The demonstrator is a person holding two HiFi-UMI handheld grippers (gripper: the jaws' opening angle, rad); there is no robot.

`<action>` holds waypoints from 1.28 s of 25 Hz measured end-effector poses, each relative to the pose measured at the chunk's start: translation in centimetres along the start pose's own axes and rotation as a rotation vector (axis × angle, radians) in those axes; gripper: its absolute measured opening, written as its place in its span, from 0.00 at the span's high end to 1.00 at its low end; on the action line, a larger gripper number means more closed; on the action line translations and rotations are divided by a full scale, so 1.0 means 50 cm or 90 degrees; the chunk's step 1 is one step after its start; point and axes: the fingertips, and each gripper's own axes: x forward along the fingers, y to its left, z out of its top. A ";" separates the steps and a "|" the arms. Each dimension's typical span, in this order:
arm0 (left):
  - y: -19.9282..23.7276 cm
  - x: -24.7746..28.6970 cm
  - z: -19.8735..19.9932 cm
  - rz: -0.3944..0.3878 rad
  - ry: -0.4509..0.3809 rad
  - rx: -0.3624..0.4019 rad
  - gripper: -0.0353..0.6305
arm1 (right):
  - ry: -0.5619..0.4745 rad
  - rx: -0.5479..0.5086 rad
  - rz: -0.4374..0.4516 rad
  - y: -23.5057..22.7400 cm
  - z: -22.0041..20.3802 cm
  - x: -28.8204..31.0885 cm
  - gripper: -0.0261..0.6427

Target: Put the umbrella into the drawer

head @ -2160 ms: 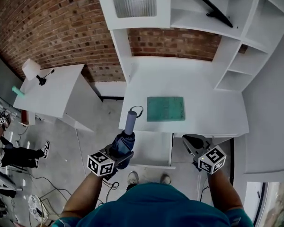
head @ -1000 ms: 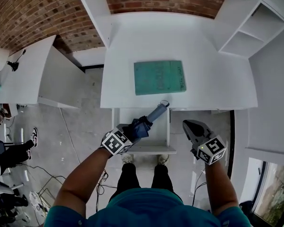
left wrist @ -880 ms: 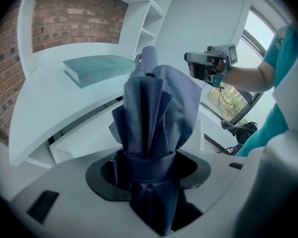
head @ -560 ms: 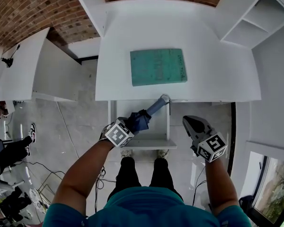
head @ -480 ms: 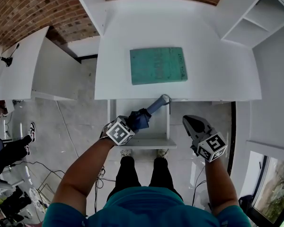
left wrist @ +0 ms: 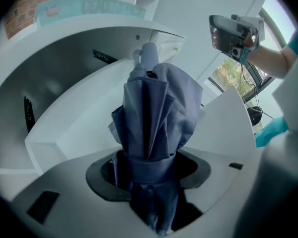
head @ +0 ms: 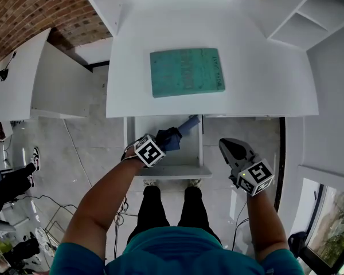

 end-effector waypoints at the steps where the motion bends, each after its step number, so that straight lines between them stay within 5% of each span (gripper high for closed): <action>1: 0.004 0.009 -0.003 -0.001 0.005 -0.008 0.58 | 0.002 0.001 0.000 -0.002 -0.006 0.000 0.93; 14: 0.034 0.098 -0.016 0.016 0.058 -0.041 0.58 | 0.011 0.008 -0.004 -0.017 -0.045 0.001 0.93; 24: 0.046 0.149 -0.057 0.050 0.114 -0.023 0.56 | 0.015 0.011 0.003 -0.016 -0.060 0.011 0.93; 32: 0.036 0.157 -0.055 0.042 0.107 -0.007 0.53 | 0.014 0.014 0.012 -0.009 -0.066 0.032 0.93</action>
